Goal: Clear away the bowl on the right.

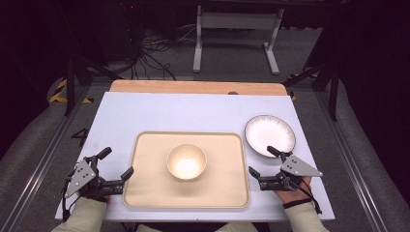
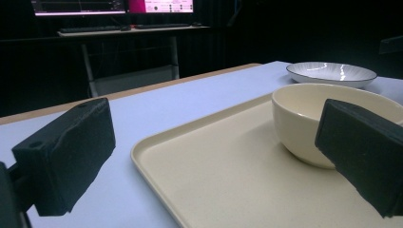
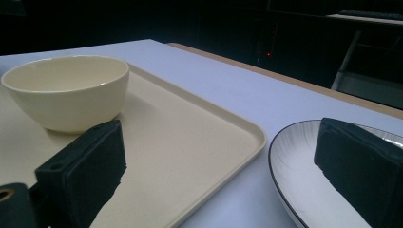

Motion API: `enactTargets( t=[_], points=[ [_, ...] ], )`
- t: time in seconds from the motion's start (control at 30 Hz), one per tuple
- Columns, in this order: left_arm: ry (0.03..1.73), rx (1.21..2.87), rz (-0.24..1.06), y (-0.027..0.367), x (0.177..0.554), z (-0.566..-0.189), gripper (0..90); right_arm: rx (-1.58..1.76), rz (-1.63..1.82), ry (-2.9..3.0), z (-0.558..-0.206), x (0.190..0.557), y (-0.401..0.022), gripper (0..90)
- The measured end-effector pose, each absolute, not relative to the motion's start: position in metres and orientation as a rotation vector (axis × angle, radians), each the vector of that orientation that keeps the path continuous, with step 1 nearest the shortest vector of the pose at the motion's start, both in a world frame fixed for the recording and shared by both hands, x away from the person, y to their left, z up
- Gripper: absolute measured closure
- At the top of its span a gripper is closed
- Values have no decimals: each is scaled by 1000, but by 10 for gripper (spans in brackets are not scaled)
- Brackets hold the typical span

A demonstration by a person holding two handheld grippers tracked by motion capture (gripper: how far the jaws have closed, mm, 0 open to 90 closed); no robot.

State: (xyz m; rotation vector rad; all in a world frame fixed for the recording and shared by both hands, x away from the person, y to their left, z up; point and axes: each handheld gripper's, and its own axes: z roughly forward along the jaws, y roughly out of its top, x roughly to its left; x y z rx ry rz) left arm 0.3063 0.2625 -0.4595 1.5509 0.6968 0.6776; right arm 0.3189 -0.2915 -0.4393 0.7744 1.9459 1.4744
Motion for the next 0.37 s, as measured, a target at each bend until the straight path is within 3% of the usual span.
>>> enactTargets(
  t=[0.37],
  points=[
    [684, 1553, 679, 262, 305, -459, 1, 803, 1490, 1917, -439, 318, -296, 31]
  ],
)
